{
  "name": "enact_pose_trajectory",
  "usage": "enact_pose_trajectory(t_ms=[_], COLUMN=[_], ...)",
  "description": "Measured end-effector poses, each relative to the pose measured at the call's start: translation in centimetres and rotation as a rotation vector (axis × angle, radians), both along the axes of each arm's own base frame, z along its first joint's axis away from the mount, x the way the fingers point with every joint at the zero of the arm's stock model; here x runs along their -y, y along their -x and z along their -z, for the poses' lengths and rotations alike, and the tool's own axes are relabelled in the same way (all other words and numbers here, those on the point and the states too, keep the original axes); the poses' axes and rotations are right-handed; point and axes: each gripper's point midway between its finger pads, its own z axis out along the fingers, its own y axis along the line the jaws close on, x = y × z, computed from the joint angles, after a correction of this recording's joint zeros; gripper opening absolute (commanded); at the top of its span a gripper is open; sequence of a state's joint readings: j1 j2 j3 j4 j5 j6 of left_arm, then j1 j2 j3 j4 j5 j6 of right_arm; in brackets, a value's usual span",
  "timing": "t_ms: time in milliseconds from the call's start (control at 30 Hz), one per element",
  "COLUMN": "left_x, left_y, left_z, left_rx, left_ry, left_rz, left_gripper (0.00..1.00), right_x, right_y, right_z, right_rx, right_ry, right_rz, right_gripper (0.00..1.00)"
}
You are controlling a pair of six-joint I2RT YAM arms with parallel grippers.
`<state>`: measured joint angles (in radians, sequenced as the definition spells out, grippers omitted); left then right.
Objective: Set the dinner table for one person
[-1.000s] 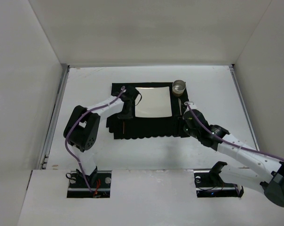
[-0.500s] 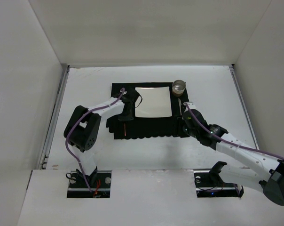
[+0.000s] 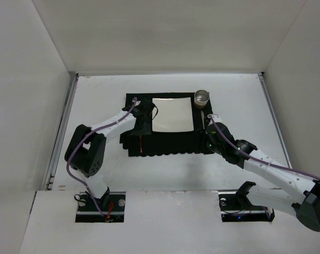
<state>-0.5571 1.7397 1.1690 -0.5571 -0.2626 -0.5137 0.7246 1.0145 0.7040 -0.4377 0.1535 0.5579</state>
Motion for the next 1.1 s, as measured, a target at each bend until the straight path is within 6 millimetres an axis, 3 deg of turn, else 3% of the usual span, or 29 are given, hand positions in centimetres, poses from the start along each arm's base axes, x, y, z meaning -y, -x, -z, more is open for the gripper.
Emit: enact_pose_trajectory(t_ms=[133,200,367,533,633,833,1000,1100], left_x=[-0.1,-0.3,-2.0,-5.9,-8.7,-13.8,-16.3,-16.8], left_y=[0.0,0.1,0.5,1.3,2.7,6.6,8.5,9.1], left_z=[-4.4,-7.0,-12.9,-16.1,-15.7,-11.6,-9.3,-8.1], left_rx=[0.097,0.157,0.303,0.401,0.415,0.366,0.344,0.321], left_ry=[0.060,0.097,0.193,0.235,0.240,0.214,0.208,0.204], left_rz=[-0.012,-0.019,-0.085,-0.210,-0.308,-0.505,-0.644,-0.693], left_gripper=[0.71,1.00,1.00,1.00,1.00,1.00,1.00,1.00], right_x=[0.3,0.4,0.5,1.9,4.0,10.1,14.6,16.9], right_y=[-0.2,-0.4,-1.3,-3.0,-4.2,-5.7,-5.1,-4.2], right_z=[-0.1,-0.3,-2.2,-5.2,-6.9,-8.8,-7.3,-5.3], right_rx=[0.001,0.003,0.032,0.098,0.142,0.209,0.209,0.182], right_ry=[-0.001,-0.003,-0.028,-0.079,-0.109,-0.176,-0.229,-0.250], right_rz=[0.013,0.019,0.042,0.117,0.201,0.453,0.656,0.768], right_gripper=[0.63,0.63,0.64,0.64,0.64,0.63,0.57,0.48])
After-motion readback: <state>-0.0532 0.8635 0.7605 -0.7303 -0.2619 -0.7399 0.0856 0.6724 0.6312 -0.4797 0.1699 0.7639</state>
